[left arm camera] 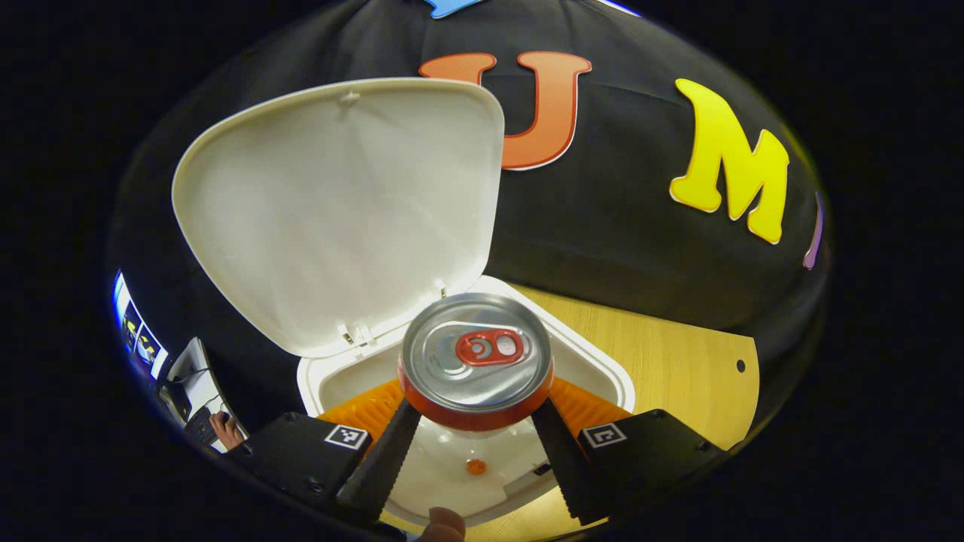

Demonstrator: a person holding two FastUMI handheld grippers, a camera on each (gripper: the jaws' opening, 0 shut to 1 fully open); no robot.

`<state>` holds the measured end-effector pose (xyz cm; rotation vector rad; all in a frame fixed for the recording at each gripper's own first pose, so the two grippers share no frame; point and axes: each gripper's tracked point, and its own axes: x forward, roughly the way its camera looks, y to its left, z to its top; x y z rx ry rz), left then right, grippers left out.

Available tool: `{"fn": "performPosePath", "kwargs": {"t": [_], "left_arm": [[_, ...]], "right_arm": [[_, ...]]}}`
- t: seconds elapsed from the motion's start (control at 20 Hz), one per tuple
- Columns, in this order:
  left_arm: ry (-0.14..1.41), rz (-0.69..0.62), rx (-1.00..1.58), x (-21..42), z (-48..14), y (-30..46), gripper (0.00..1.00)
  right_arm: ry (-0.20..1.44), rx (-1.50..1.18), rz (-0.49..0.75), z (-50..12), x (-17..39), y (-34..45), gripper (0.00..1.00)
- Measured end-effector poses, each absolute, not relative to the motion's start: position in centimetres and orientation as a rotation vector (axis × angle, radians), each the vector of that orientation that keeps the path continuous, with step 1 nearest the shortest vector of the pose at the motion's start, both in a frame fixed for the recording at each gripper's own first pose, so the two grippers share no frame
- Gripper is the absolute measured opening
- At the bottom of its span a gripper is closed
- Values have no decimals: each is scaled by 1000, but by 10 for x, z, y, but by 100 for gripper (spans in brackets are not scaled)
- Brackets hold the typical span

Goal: Press the lid of the desktop garbage bin to open it, pick up the crumpled paper on the desktop and throw it into the bin, then pick up the pop can on the desktop and drop it into the bin, and finally close the garbage bin lid.

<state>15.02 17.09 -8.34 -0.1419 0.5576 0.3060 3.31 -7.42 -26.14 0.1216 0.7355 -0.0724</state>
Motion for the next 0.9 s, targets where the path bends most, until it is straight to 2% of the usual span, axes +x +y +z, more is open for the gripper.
{"fn": "performPosePath", "kwargs": {"t": [0.1, 0.15, 0.2, 0.35, 0.7, 0.9], "left_arm": [[552, 326, -118, 148, -72, 168, 89], [559, 332, -117, 145, -74, 171, 98], [576, 349, -115, 141, -76, 174, 100], [535, 373, -65, 139, -51, 179, 99], [354, 401, -66, 136, 84, 164, 99], [271, 477, -66, 153, 148, 198, 98]], "right_arm": [[732, 132, -47, -263, 37, -69, 95], [733, 134, -37, -263, 40, -68, 94], [734, 137, -27, -264, 40, -66, 93], [724, 142, -2, -264, 46, -64, 94], [771, 175, 69, -281, 40, -54, 95], [763, 166, 96, -282, 37, -51, 95]]}}
